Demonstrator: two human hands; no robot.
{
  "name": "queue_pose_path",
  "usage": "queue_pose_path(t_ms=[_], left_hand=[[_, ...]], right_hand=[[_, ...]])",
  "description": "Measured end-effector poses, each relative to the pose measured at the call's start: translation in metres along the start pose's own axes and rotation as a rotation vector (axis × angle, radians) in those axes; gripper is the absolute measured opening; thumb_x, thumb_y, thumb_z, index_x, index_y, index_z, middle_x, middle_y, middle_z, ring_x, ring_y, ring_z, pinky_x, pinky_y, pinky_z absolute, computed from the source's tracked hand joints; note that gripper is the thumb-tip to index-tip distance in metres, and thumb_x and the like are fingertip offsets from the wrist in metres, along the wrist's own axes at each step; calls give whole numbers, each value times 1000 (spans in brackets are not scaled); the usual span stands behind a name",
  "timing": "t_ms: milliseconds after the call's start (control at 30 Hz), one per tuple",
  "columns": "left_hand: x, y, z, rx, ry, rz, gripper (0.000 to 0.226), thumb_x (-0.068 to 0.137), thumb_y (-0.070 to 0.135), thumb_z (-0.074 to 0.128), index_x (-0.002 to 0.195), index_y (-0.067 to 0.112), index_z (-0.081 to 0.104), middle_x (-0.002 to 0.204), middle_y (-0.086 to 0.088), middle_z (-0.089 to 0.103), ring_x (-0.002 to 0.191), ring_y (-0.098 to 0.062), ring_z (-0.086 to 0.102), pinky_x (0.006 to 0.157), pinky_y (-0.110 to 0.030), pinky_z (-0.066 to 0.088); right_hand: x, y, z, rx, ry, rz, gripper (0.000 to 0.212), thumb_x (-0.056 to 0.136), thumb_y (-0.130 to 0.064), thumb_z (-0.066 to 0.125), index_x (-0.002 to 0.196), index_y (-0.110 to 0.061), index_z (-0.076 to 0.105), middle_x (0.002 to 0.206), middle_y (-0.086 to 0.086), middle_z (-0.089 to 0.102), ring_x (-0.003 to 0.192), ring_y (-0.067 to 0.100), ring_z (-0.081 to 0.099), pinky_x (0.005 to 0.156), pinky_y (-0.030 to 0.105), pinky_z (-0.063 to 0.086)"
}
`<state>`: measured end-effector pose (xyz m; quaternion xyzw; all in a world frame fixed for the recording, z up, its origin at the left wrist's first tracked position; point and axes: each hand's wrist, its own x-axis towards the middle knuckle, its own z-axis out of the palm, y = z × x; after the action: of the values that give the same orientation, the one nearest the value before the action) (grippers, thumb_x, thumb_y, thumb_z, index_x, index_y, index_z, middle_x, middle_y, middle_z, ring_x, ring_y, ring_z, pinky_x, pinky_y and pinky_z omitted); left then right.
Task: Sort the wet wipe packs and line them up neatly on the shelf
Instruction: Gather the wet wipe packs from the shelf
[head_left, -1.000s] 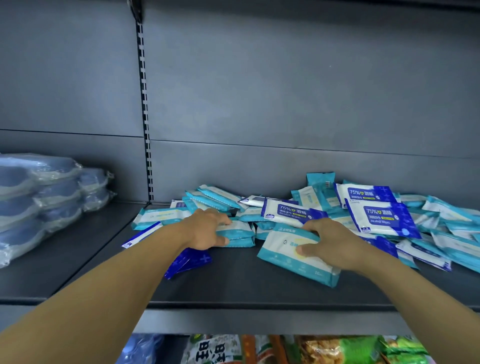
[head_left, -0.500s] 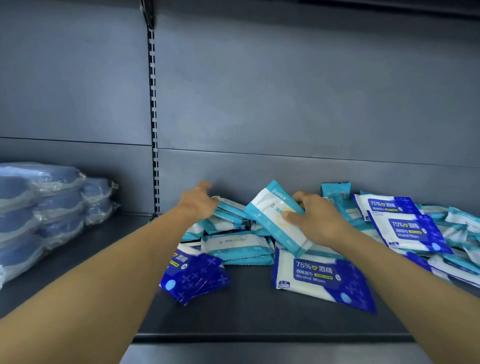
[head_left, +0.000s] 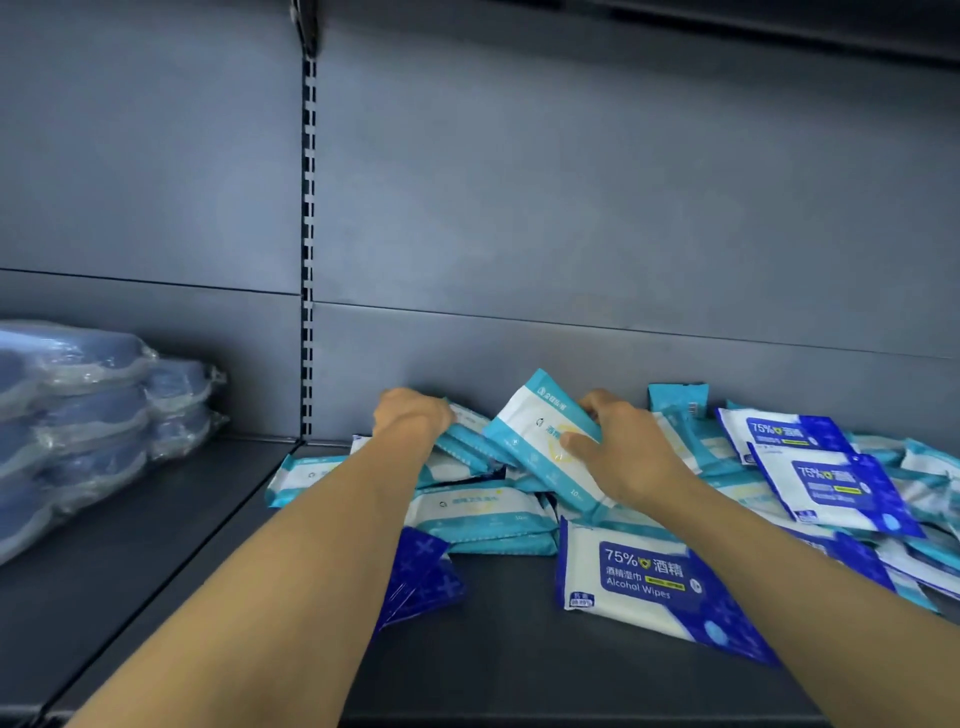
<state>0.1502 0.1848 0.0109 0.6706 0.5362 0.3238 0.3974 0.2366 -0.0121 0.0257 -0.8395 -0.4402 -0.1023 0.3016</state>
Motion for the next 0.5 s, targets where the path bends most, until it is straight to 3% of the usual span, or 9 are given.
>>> queue_pose_path(t_ms=[133,200,267,333,400,500], left_hand=[[0,-4,-12,-313,-90,-36,37,77,10,77,103,1,52,104,-14,61,97,-29,62,89,-38,52],[-1,-7,-25,-488,-120,-63,24,80,-2,71,86,2,49,97,-17,59,88,-28,59,80,-39,53],[-4,-10,-37,-540,-145,-42,18,82,-4,68,88,1,51,95,-19,62,76,-27,60,63,-36,52],[-11,-11,-47,-626,-166,6,26,83,-4,67,106,-2,56,87,-16,64,66,-23,61,56,-33,51],[-20,-10,-54,-710,-176,44,31,84,-4,65,113,-2,55,80,-11,64,63,-21,62,54,-33,54],[-36,-9,-61,-800,-202,81,20,88,-6,58,107,0,55,81,-9,63,65,-19,62,50,-26,56]], right_hand=[[4,1,2,98,-1,2,23,93,-30,59,108,-13,55,99,3,61,68,10,51,47,16,31],[9,-1,3,156,-15,-17,18,92,-29,59,102,-15,55,90,-2,57,61,1,46,43,12,28],[13,-6,5,238,-51,-35,14,92,-29,60,95,-16,56,81,-5,56,60,0,47,46,14,32],[16,-16,9,343,-105,-40,17,91,-29,61,94,-12,61,77,-4,58,62,6,51,51,19,37],[18,-28,12,444,-181,-27,23,91,-29,61,96,-8,64,82,3,63,67,13,55,59,25,42],[20,-42,19,501,-292,1,31,93,-35,56,101,-6,60,100,10,67,83,22,62,74,32,49]])
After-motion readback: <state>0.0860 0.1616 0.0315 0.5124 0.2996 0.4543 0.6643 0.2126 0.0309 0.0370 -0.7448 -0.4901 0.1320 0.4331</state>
